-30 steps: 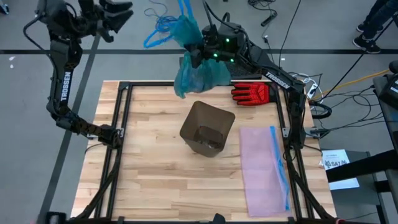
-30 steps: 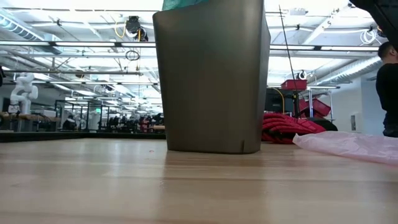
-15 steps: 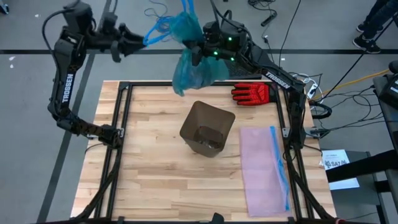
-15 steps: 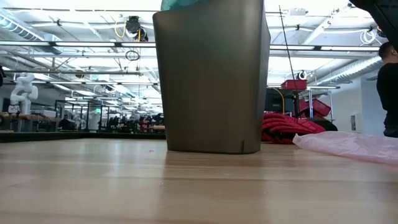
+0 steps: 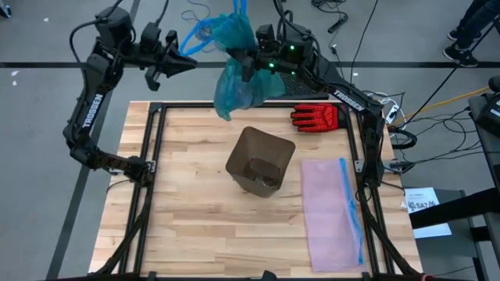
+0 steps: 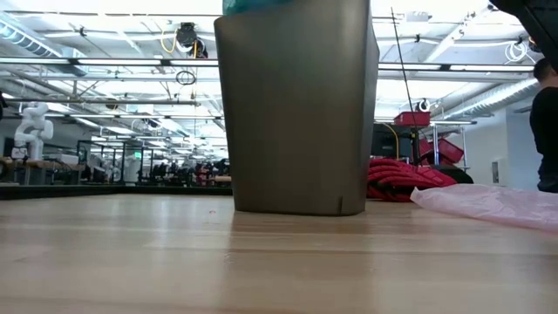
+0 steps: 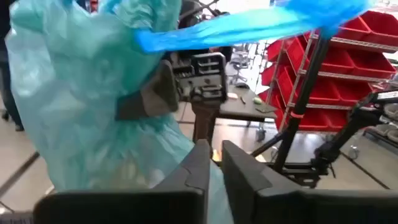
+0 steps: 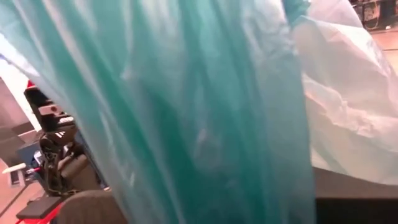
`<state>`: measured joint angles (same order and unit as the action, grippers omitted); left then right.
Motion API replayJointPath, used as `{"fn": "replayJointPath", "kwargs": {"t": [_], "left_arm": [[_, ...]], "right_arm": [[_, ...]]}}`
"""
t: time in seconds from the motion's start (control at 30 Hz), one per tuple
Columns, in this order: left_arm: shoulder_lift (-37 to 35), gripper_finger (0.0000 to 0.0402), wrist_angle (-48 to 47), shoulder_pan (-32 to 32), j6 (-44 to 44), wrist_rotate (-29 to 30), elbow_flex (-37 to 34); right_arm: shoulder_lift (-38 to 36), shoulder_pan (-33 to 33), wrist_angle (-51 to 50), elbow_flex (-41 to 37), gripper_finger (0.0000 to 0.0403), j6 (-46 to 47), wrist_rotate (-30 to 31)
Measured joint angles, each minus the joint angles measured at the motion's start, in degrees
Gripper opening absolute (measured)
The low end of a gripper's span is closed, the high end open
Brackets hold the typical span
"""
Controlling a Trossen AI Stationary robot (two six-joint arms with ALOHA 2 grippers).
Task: Place trash/remove bag and relplace
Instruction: Remove the blue trash bag from the trash bin
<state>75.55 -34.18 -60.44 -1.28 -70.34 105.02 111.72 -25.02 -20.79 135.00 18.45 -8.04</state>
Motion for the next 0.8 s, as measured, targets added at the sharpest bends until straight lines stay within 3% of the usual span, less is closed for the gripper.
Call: {"fn": "replayJointPath", "kwargs": {"t": [0.1, 0.23, 0.33, 0.47, 0.6, 0.8], "left_arm": [[0.27, 0.0006, 6.47, 0.23, -3.79, 0.49, -2.53], [0.28, 0.0008, 16.87, 0.24, -10.65, 2.66, -6.48], [0.56, 0.0008, 22.85, 1.12, -18.86, 8.89, -8.85], [2.36, 0.0014, 27.45, 4.37, -21.80, 10.28, -8.97], [2.53, 0.0050, 32.28, 7.35, -23.91, 9.84, -8.97], [2.54, 0.0143, 37.54, 8.82, -28.18, 12.65, -8.93]], "right_arm": [[-0.16, 0.01, 0.01, 0.00, 0.0000, -0.08, -0.02], [-0.50, -0.02, 0.12, 0.00, 0.0000, -0.30, -0.02], [-0.50, -0.02, 0.08, 0.00, 0.0000, -0.30, -0.91], [-0.50, 0.01, 0.27, 0.00, 0.0000, -0.30, -1.27], [-0.50, -0.02, 0.08, 0.00, 0.0000, -0.30, -1.43], [-0.50, 0.01, -0.27, 0.00, 0.0000, -0.31, -2.90]]}}
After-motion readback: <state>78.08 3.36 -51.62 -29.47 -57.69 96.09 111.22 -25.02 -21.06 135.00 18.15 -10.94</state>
